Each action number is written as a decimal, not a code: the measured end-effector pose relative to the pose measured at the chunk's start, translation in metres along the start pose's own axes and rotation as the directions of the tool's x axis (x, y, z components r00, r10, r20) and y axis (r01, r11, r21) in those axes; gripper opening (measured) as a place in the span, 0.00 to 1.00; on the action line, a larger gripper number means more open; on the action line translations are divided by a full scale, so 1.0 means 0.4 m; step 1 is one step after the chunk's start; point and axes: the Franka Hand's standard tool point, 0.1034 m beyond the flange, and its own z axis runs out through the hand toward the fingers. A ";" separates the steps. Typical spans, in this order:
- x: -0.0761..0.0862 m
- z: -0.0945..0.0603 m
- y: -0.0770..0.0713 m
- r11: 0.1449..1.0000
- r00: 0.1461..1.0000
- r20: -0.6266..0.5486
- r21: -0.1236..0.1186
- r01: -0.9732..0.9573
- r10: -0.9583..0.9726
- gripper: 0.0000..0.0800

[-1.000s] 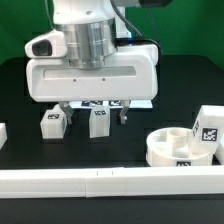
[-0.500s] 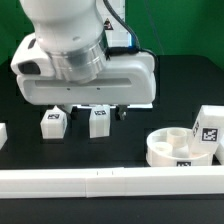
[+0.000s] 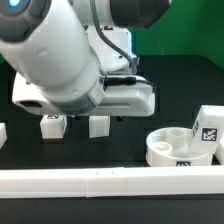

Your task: Assemble stool

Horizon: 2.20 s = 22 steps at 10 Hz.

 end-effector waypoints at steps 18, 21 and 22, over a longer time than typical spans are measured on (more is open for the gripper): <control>-0.055 -0.085 -0.079 0.997 0.990 0.120 -0.030 -0.065 0.068 0.41; -0.042 -0.076 -0.070 0.997 0.992 0.108 -0.028 -0.069 0.072 0.41; -0.031 -0.085 -0.074 0.997 0.995 0.071 -0.025 -0.068 0.069 0.41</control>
Offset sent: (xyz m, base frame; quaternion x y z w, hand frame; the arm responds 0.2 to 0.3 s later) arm -0.0024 -0.0017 -0.0037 -0.0283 -0.0533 0.0074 0.9981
